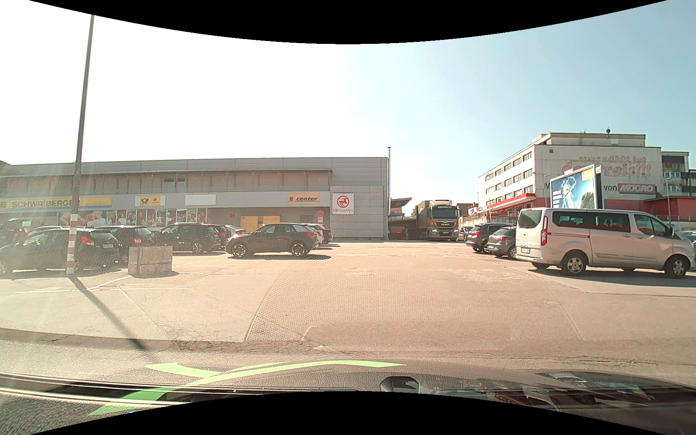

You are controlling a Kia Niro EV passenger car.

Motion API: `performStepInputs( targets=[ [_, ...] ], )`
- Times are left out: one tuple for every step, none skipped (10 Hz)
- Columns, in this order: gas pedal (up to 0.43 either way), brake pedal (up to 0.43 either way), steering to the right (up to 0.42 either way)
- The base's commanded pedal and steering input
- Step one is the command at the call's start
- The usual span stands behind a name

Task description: Follow the waypoints while adhering to traffic rules and regulations

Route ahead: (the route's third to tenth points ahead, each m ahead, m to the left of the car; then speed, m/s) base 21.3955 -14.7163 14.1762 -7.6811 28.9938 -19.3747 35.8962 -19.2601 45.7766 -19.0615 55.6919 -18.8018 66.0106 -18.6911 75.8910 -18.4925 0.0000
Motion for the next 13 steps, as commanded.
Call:
performStepInputs(
  targets=[
    [0.0, 0.421, -0.055],
    [0.0, 0.421, -0.055],
    [0.0, 0.421, -0.055],
    [0.0, 0.421, -0.055],
    [0.0, 0.421, -0.056],
    [0.0, 0.421, -0.055],
    [0.0, 0.421, -0.055],
    [0.0, 0.421, -0.055],
    [0.0, 0.421, -0.055],
    [0.0, 0.421, -0.055],
    [0.0, 0.421, -0.056],
    [0.0, 0.421, -0.056],
    [0.0, 0.421, -0.055]
  ],
)
